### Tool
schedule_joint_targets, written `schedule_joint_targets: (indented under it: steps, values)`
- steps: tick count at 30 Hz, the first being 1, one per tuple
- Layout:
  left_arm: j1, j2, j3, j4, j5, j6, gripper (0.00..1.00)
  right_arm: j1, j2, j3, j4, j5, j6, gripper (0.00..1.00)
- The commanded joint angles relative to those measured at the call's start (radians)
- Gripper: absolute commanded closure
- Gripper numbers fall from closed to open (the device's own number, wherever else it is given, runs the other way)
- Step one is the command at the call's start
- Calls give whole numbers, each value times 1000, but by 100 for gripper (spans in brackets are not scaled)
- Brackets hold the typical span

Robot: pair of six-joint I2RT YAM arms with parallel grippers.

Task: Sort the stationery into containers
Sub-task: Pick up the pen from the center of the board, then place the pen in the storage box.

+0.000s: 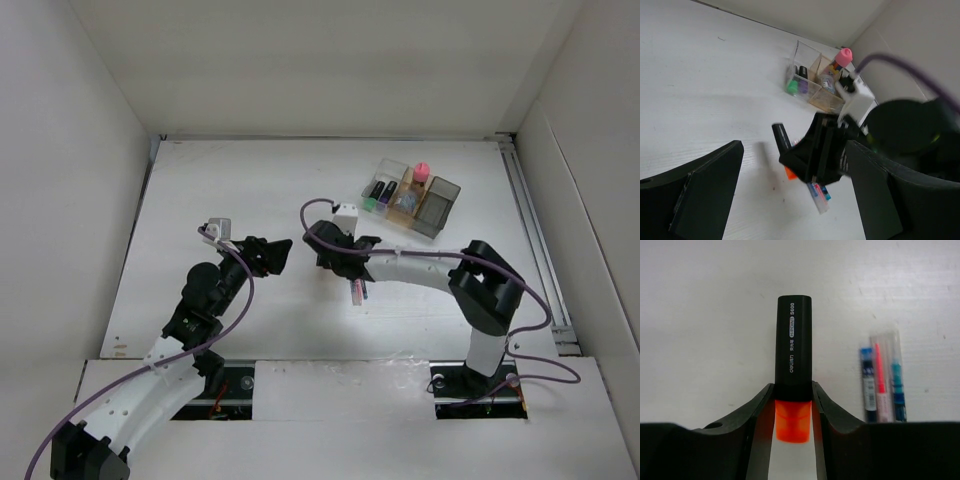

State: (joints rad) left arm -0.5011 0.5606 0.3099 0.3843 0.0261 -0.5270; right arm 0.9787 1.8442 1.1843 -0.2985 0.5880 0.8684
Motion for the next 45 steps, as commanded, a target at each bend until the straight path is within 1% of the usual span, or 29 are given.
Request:
schedule_joint_targets:
  steps: [1, 2, 3, 5, 6, 7, 9, 10, 12, 14, 16, 19, 21, 24, 26, 30, 31, 34, 36, 37, 40, 43, 45]
  values:
    - [3, -2, 41, 36, 15, 16, 20, -79, -98, 148, 25, -43, -70, 83]
    - [3, -2, 41, 36, 15, 16, 20, -110, -99, 172, 10, -69, -81, 83]
    - [3, -2, 41, 36, 24, 16, 20, -173, -99, 193, -2, -124, -91, 83]
    - [3, -13, 41, 36, 24, 16, 20, -237, -73, 254, -13, -169, -104, 83]
    - [3, -13, 41, 36, 24, 16, 20, -268, -62, 274, -13, -204, -105, 83]
    - [3, -13, 41, 36, 24, 16, 20, -329, -51, 311, -22, -220, -105, 83]
    - [3, -13, 41, 36, 24, 16, 20, -391, -19, 342, -33, -281, -91, 83]
    - [3, -13, 41, 36, 34, 16, 20, -449, -8, 356, -33, -374, -91, 83]
    - [3, -13, 41, 36, 34, 16, 20, -495, 30, 394, -33, -444, -65, 83]
    - [3, -13, 41, 36, 34, 16, 20, -538, 59, 441, -65, -459, -56, 83]
    - [3, -2, 41, 36, 34, 16, 20, -561, 102, 466, -88, -470, -46, 83]
    - [3, -2, 41, 36, 34, 16, 20, -597, 122, 466, -88, -482, -35, 81]
    - [3, -2, 41, 36, 25, 16, 20, -624, 133, 446, -79, -520, -25, 81]
    - [3, -2, 41, 36, 34, 16, 20, -652, 121, 411, -29, -568, 4, 81]
    - [3, -2, 41, 36, 25, 16, 20, -664, 109, 385, -14, -582, 27, 78]
    - [3, -2, 41, 36, 35, 16, 20, -687, 99, 363, -5, -593, 70, 78]
    - [3, -2, 41, 36, 35, 16, 20, -687, 99, 347, 18, -593, 70, 77]
    - [3, -2, 41, 36, 26, 16, 20, -699, 87, 336, 18, -593, 95, 76]
    - [3, -2, 41, 36, 26, 16, 20, -699, 87, 327, 18, -593, 109, 71]
    - [3, -2, 41, 36, 38, 16, 20, -699, 87, 315, 27, -593, 118, 63]
    - [3, -2, 41, 36, 29, 16, 20, -699, 64, 302, 48, -593, 118, 49]
    - [3, -2, 41, 36, 29, 16, 20, -699, 20, 302, 39, -584, 106, 44]
    - [3, -2, 41, 36, 29, 16, 20, -674, -6, 302, 30, -550, 87, 42]
